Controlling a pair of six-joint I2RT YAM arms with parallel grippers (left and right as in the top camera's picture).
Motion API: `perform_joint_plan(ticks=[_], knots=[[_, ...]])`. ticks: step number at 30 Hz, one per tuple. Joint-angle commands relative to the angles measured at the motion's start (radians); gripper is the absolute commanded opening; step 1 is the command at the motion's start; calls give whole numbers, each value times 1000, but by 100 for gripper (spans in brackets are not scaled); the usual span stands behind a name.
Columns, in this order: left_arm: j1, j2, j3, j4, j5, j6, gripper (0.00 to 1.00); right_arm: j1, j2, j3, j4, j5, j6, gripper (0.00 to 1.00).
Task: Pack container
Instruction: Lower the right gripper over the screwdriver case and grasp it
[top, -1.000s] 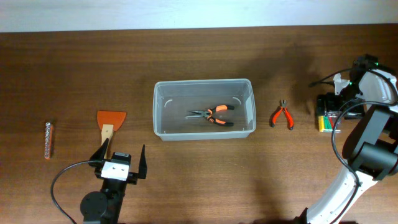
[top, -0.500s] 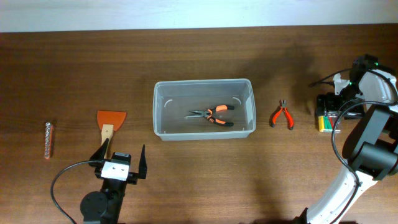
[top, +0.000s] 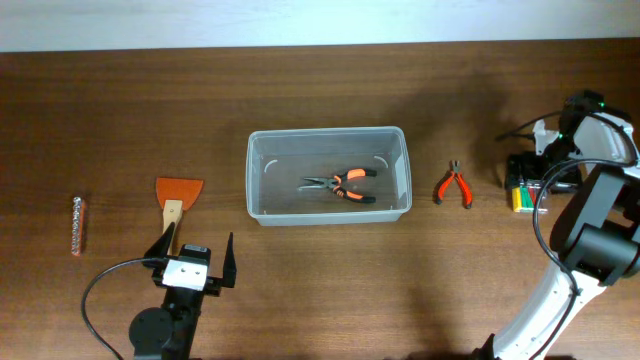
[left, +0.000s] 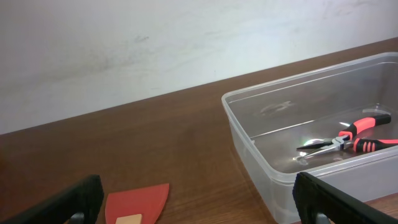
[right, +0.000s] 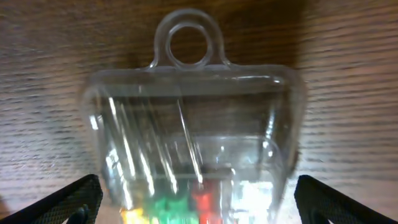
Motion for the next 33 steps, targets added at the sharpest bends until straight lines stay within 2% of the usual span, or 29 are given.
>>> perform_joint_plan(ticks=[1, 15, 20, 33], knots=[[-3, -6, -5, 0, -4, 12, 99, -1, 18, -11, -1, -2, -5, 99], [-3, -6, -5, 0, -4, 12, 99, -1, 18, -11, -7, -2, -5, 100], [-3, -6, -5, 0, -4, 12, 99, -1, 18, -11, -8, -2, -5, 87], [-3, -6, -5, 0, -4, 12, 99, -1, 18, -11, -8, -2, -5, 74]])
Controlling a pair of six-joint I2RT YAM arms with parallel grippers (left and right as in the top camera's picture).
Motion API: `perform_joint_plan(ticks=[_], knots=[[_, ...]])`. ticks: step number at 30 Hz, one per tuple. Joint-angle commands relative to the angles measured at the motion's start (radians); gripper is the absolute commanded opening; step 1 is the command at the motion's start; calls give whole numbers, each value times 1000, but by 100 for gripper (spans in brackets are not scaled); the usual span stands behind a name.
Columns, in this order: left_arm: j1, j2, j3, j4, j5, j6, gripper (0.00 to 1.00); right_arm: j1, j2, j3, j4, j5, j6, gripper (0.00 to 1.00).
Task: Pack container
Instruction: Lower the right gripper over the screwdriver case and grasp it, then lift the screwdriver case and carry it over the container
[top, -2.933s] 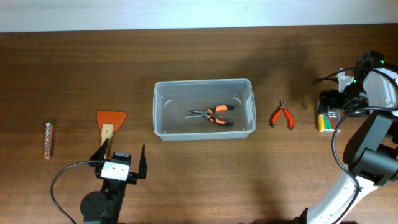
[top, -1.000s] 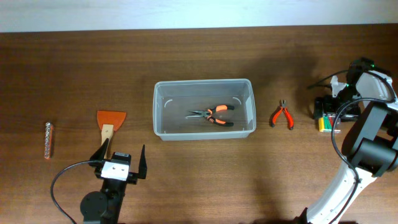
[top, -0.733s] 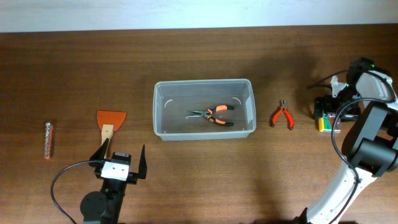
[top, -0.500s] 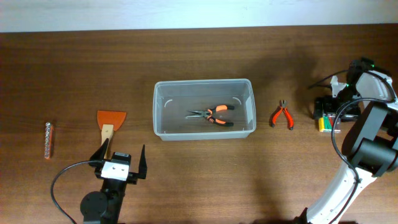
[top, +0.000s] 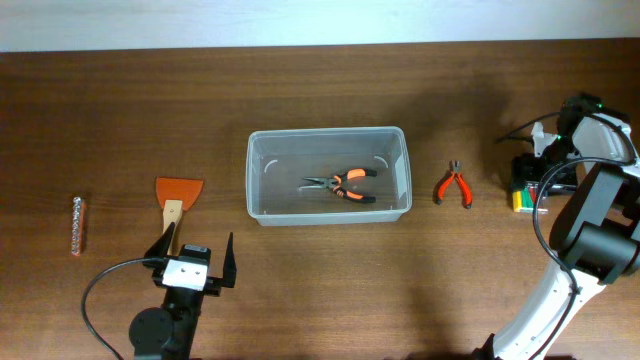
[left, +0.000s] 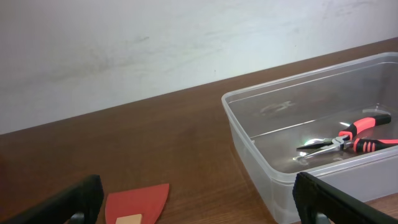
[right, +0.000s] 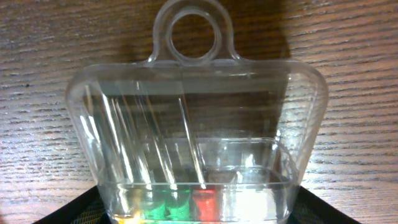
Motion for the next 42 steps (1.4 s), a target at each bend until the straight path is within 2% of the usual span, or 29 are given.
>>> perform_joint_plan(ticks=[1, 6, 12, 24, 30, 42], knots=[[-3, -6, -5, 0, -4, 12, 99, -1, 9, -11, 0, -6, -4, 74], [-3, -6, -5, 0, -4, 12, 99, -1, 9, -11, 0, -6, 2, 68], [-3, -6, -5, 0, -4, 12, 99, -1, 9, -11, 0, -6, 3, 65], [-3, -6, -5, 0, -4, 12, 99, -1, 9, -5, -7, -10, 22, 63], [-3, -6, -5, 0, -4, 12, 99, -1, 9, 43, -39, -19, 22, 56], [-3, -6, -5, 0, -4, 12, 99, 6, 9, 183, -137, -56, 21, 54]])
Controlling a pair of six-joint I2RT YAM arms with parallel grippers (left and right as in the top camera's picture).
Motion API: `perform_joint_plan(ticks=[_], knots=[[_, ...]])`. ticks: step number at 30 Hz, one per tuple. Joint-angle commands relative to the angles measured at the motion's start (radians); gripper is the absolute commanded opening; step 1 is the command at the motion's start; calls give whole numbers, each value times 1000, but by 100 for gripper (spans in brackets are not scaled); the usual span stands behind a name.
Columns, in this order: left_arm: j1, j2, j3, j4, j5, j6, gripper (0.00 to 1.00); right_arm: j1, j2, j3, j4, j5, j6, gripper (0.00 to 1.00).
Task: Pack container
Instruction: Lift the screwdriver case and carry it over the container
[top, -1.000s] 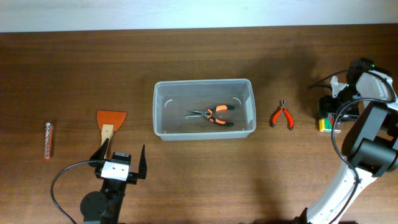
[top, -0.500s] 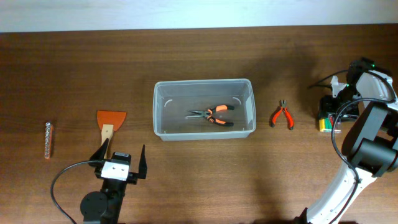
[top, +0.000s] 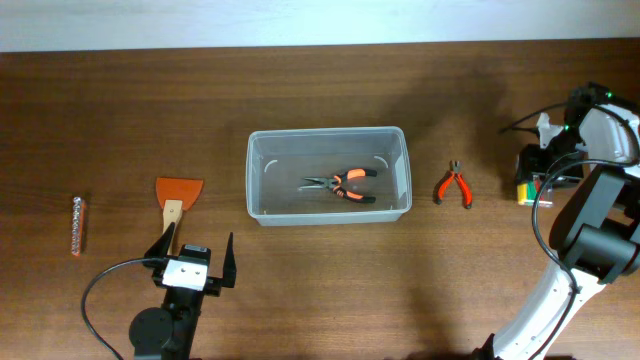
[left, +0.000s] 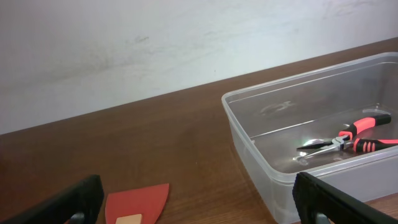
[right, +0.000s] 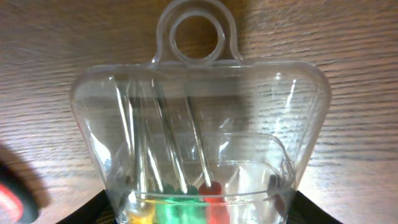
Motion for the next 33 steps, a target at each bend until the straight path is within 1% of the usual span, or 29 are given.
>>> perform_joint_plan(ticks=[1, 5, 10, 12, 20, 23, 33], knots=[[-3, -6, -5, 0, -4, 12, 99, 11, 5, 82, -32, -31, 9, 53], [-3, -6, -5, 0, -4, 12, 99, 40, 5, 182, -85, -31, 9, 53], [-3, -6, -5, 0, -4, 12, 99, 103, 5, 353, -166, -31, 8, 52], [-3, -6, -5, 0, -4, 12, 99, 150, 5, 460, -211, -30, 3, 52], [-3, -6, -5, 0, -4, 12, 99, 316, 5, 727, -342, -31, -43, 51], [-3, -6, -5, 0, -4, 12, 99, 384, -7, 771, -370, -39, -49, 51], [-3, -6, -5, 0, -4, 12, 99, 591, -46, 771, -418, -112, -106, 51]])
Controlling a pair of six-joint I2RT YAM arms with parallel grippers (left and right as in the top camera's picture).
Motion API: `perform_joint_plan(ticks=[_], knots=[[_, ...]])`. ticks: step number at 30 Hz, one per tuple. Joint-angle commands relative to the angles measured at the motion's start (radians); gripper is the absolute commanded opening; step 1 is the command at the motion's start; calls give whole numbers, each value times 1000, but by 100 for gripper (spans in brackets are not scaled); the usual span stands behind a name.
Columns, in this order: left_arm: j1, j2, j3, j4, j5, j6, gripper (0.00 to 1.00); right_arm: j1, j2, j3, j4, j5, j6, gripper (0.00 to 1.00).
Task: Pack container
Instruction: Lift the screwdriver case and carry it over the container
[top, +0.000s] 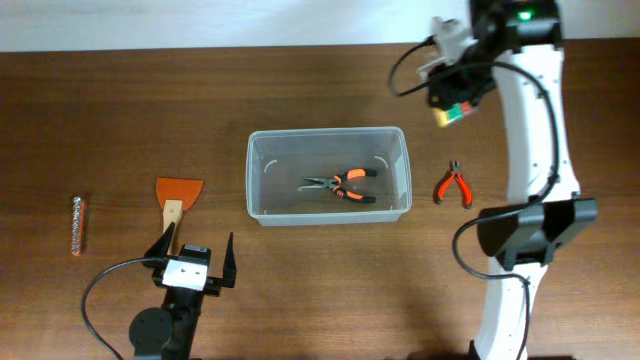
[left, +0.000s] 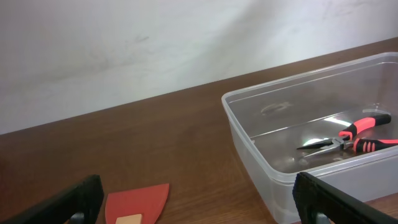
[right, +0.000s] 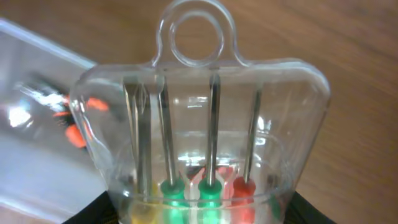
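A clear case of small screwdrivers with yellow, green and red handles (right: 199, 137) is held in my right gripper (right: 199, 214), which is shut on its lower end. Overhead, the case (top: 452, 110) hangs beyond the far right corner of the clear plastic container (top: 405, 160). Orange-handled long-nose pliers (top: 340, 185) lie inside the container. My left gripper (top: 192, 262) stands open near the front edge, with nothing between its fingers. In the left wrist view the container (left: 239, 121) with its pliers (left: 348, 140) is ahead to the right.
Small red pliers (top: 453, 186) lie right of the container. An orange scraper with a wooden handle (top: 177, 195) lies left of it, just ahead of my left gripper (left: 199, 208). A silver bit in a sleeve (top: 78, 224) lies at the far left.
My right gripper, still shut on the screwdriver case, has moved from the table's right side up and left to a spot beyond the container's far right corner. The left arm is unchanged.
My right gripper first stood open around the screwdriver case lying at the table's right side. It then closed on the case, and held it there slightly shifted. Now the case is off the table near the container. The left gripper stayed open and still throughout.
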Motion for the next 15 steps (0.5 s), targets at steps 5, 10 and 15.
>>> perform_joint_plan(ticks=[5, 10, 15], knots=[[-3, -6, -5, 0, -4, 12, 99, 142, -48, 19, -27, -43, -32, 51], [-3, -6, -5, 0, -4, 12, 99, 234, -47, 18, -26, -50, -81, 51], [-3, -6, -5, 0, -4, 12, 99, 292, -47, 10, -23, -119, -173, 51]])
